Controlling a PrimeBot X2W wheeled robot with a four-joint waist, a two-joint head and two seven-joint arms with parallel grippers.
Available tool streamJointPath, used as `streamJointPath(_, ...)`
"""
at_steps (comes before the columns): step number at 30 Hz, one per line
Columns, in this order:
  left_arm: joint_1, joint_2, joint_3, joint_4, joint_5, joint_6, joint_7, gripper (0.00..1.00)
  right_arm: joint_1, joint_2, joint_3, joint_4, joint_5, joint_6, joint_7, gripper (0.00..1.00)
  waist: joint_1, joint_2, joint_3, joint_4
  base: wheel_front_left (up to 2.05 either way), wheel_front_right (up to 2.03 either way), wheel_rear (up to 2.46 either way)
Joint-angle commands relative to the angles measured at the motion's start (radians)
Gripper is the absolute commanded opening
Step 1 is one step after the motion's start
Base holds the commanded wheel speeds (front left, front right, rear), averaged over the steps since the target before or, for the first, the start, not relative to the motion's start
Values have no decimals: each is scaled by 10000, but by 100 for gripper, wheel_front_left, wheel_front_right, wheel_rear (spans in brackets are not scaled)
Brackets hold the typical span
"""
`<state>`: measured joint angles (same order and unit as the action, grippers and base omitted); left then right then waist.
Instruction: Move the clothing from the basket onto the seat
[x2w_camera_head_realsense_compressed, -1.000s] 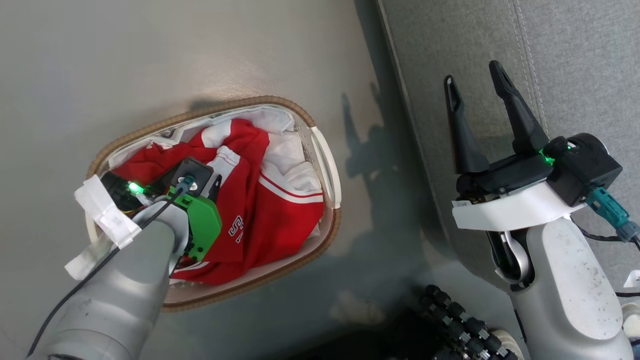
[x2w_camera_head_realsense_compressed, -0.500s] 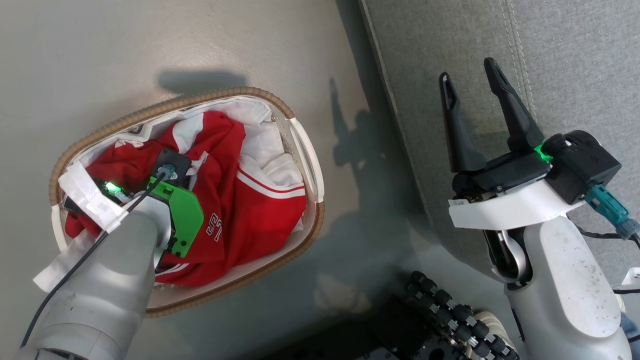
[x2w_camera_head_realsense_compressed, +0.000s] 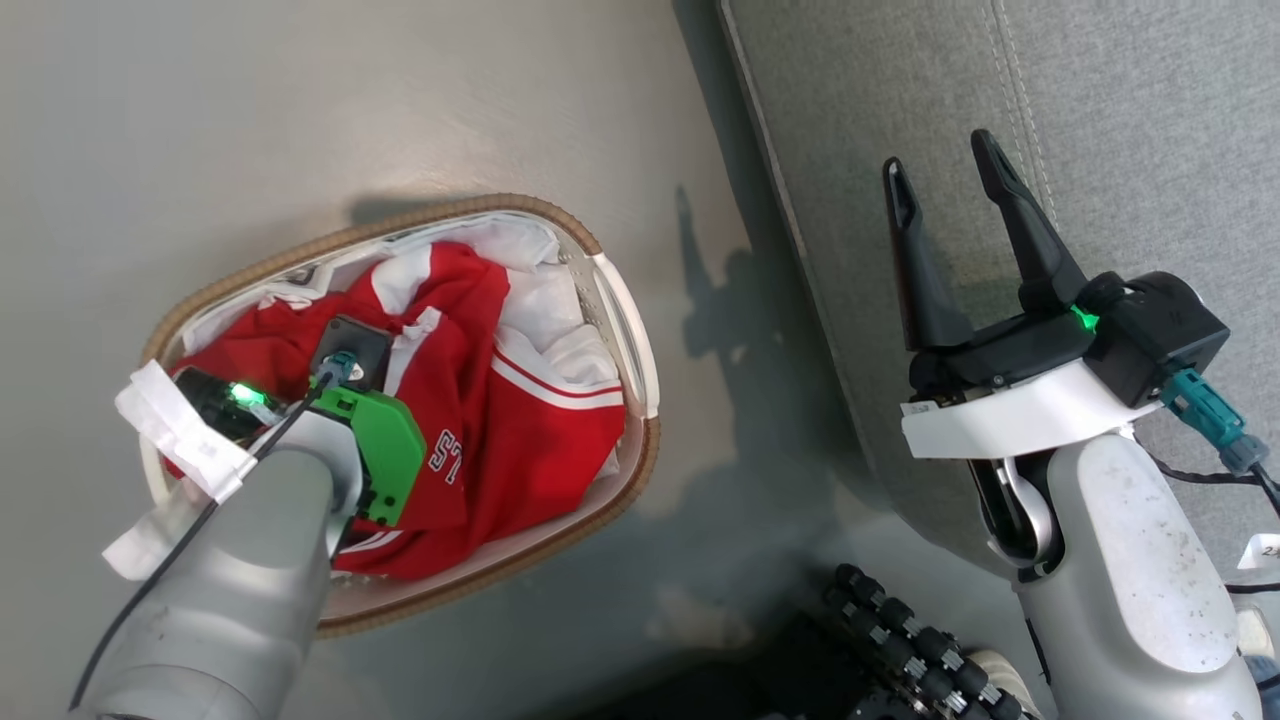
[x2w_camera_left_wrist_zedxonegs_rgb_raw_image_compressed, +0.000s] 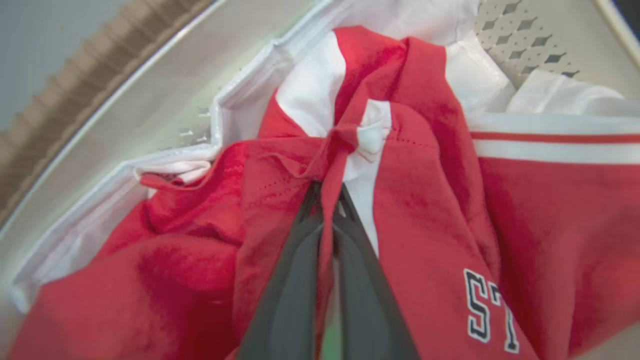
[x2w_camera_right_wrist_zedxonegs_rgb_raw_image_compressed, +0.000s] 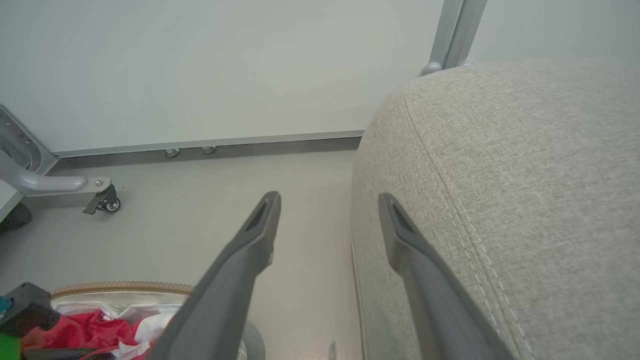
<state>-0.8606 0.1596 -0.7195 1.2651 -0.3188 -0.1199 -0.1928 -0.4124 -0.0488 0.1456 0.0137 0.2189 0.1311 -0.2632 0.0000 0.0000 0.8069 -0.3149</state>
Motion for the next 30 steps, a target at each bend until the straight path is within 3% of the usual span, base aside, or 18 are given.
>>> streamJointPath(1, 201, -114, 30, -86, -169, -34, -166, 0, 136, -32, -93, 95, -97, -6, -25, 100, 0, 0, -401, 261, 0, 0, 0)
streamJointPath(11, 668, -107, -156, -1091, -132, -79, -709, 0, 715, -34, -473, 480, -789, -6, -25, 100, 0, 0, -2217, 1236, 0, 0, 0)
streamJointPath(20, 1123, 379, -329, -3206, 213, -99, -730, 0, 1810, -37, -716, 932, -1289, -8, -25, 100, 0, 0, -4560, 1972, 0, 0, 0)
streamJointPath(30, 623, 951, -713, -5059, 464, -105, -728, 0, 3111, -37, -832, 1277, -1375, -8, -25, 100, 0, 0, -6788, 2258, 0, 0, 0)
